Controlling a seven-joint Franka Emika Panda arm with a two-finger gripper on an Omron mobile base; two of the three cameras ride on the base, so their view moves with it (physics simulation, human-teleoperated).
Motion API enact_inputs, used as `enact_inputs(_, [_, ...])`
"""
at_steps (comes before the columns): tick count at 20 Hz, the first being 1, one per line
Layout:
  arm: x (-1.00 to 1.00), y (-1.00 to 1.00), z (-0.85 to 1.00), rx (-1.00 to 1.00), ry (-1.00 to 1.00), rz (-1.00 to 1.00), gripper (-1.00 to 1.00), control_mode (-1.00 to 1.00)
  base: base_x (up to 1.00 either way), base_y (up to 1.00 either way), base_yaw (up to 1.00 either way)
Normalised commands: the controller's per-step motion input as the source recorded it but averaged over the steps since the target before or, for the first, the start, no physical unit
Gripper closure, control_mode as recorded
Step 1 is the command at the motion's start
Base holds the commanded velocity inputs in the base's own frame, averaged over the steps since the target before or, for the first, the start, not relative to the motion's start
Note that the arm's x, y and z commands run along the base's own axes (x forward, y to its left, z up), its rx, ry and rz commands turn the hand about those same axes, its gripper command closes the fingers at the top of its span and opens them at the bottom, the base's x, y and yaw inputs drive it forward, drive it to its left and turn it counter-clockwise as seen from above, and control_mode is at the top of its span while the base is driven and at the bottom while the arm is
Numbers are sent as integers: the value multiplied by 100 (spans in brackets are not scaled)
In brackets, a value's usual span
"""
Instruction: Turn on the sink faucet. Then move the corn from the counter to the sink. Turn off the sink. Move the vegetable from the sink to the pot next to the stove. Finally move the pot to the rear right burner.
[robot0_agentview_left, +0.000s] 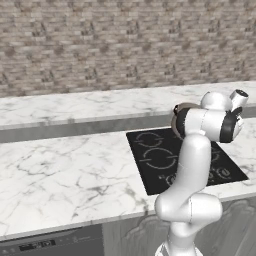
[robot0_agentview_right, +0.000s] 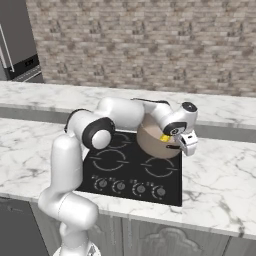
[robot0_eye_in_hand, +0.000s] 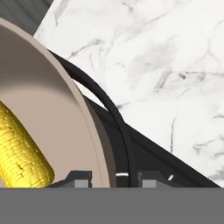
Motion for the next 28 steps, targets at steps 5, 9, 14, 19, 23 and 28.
enact_inputs(5, [-15, 0, -1, 0, -2, -1, 100, -100, 0, 0, 0])
enact_inputs(9, [-13, 1, 0, -3, -3, -3, 100, -100, 0, 0, 0])
enact_inputs(14, [11, 21, 0, -5, 0, -1, -100, -100, 0, 0, 0])
enact_inputs(19, [20, 8, 0, -1, 0, 0, -100, -100, 0, 0, 0])
enact_inputs(23, [10, 0, 0, 0, -1, -1, -100, -100, 0, 0, 0])
enact_inputs(28, [6, 0, 0, 0, 0, -6, -100, -100, 0, 0, 0])
